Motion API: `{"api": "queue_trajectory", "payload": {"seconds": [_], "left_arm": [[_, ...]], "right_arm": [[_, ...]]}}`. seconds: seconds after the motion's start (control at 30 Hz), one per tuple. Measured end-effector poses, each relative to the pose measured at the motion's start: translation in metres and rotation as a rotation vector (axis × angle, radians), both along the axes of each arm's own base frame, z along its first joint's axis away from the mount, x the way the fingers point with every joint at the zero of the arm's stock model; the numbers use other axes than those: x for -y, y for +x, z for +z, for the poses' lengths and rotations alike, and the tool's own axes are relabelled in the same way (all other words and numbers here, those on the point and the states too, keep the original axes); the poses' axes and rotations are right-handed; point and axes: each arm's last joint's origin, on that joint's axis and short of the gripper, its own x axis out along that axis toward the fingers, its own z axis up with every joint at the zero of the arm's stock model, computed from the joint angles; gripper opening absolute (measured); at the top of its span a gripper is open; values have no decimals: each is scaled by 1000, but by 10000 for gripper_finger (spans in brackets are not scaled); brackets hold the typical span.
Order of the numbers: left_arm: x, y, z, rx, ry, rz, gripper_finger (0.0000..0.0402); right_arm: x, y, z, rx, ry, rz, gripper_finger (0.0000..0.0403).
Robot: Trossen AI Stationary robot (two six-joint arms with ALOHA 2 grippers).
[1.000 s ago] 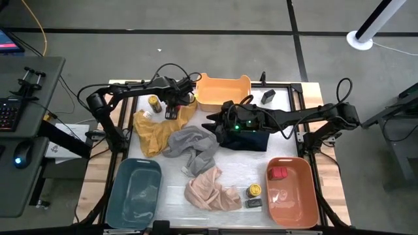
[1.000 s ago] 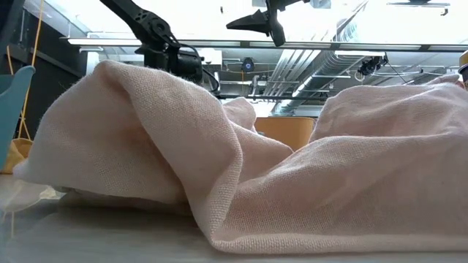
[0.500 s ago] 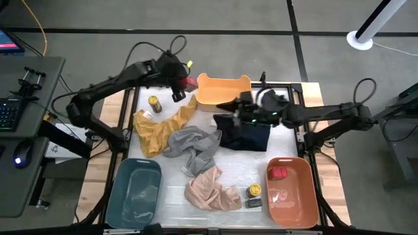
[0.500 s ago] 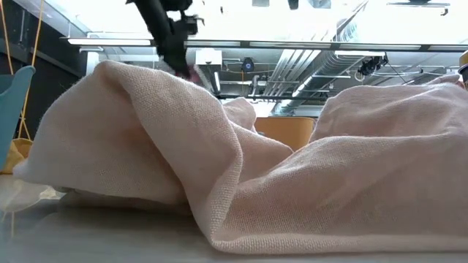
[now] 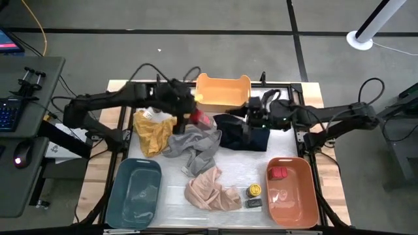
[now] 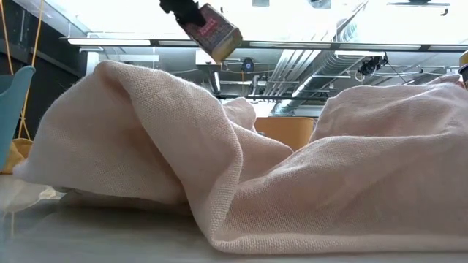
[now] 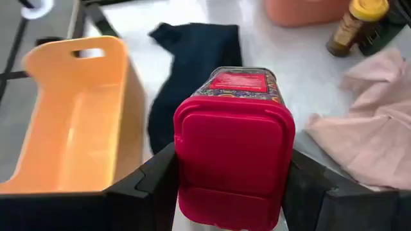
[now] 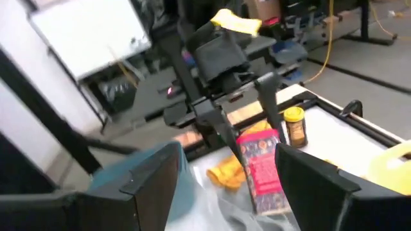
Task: Sort spices by type
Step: Put the red seasoning can into the orange bin
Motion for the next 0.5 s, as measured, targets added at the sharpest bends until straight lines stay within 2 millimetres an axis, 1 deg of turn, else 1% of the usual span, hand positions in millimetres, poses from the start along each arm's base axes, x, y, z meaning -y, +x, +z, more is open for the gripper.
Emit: {"api": "queue_trajectory", "payload": {"seconds": [0.13, 0.23, 0.33, 0.5], "left_arm": [[12, 13, -6, 5, -3, -21, 183], [15, 19, -10, 10, 17, -17, 183], [15, 20, -12, -4, 36, 2, 183], [16, 20, -12, -5, 35, 1, 183]], "right_arm": [[-8, 14, -14, -57, -81, 41, 255], [-11, 25, -26, -106, -140, 61, 255], [-12, 32, -34, -144, -200, 56, 255], [-10, 37, -46, -226, -265, 6, 257]]}}
